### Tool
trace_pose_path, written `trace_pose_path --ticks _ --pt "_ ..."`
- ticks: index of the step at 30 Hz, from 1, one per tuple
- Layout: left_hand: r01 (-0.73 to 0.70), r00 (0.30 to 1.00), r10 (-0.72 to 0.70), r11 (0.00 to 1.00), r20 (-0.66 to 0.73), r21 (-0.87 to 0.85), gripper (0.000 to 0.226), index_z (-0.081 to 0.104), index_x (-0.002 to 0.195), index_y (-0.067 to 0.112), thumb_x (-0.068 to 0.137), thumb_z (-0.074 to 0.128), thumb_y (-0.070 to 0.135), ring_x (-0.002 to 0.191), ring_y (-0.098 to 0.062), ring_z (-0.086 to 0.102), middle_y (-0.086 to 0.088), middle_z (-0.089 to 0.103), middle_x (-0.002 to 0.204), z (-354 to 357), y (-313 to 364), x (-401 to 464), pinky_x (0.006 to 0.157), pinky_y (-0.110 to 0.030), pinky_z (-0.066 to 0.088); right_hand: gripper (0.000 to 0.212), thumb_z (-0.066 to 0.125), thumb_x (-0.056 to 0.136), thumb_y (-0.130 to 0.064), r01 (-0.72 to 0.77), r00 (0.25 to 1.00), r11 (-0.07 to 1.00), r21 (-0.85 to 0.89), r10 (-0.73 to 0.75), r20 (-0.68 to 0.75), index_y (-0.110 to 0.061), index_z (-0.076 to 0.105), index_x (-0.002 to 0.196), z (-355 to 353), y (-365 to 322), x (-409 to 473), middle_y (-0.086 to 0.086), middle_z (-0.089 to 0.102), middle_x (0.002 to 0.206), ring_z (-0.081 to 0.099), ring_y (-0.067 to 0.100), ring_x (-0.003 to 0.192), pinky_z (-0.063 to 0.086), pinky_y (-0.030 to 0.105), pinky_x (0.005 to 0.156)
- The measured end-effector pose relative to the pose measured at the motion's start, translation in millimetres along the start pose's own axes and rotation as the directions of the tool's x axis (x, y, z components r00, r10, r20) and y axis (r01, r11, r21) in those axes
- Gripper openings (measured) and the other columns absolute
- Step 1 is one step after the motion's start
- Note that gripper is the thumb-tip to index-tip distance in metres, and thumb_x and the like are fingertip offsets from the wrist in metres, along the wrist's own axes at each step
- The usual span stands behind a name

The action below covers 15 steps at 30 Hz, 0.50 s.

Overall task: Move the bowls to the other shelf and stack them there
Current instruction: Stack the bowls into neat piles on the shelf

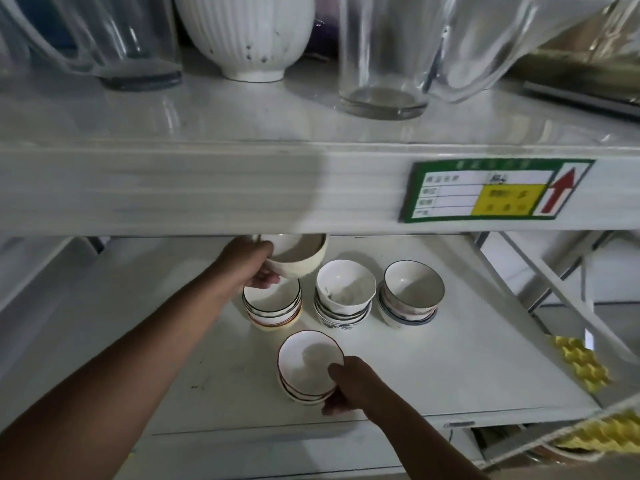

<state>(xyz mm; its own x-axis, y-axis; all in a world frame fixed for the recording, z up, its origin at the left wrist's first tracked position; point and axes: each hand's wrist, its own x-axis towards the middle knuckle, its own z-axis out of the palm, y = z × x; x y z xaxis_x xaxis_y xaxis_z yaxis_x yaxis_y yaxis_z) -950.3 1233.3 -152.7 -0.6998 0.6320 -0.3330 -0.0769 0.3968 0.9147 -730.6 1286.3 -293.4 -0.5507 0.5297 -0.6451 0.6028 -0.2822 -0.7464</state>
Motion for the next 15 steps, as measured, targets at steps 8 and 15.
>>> trace_pose_path --ticks 8,15 --pt "-0.083 0.995 0.060 0.939 0.080 0.334 0.023 0.058 0.082 -0.005 0.081 0.045 0.014 0.030 -0.017 0.051 -0.023 0.066 0.060 95.9 4.1 15.9 0.039 -0.020 0.041 0.036 0.045 0.091 -0.015 0.007 1.000 1.000 -0.018 -0.007 0.004 0.000 0.058 0.120 -34.6 6.7 -4.8 0.026 0.069 0.093 0.069 0.032 0.055 0.063 0.051 0.075" --pt "-0.120 0.992 0.126 0.845 0.025 0.520 0.017 0.055 0.077 0.008 0.083 0.048 0.022 0.042 -0.016 0.056 -0.004 0.059 0.039 106.3 -12.9 26.6 0.051 -0.024 0.041 0.044 0.046 0.084 -0.017 -0.007 1.000 1.000 -0.009 0.007 0.002 0.003 0.057 0.121 -49.6 6.9 -3.3 0.034 0.069 0.105 0.070 0.035 0.057 0.062 0.055 0.077"
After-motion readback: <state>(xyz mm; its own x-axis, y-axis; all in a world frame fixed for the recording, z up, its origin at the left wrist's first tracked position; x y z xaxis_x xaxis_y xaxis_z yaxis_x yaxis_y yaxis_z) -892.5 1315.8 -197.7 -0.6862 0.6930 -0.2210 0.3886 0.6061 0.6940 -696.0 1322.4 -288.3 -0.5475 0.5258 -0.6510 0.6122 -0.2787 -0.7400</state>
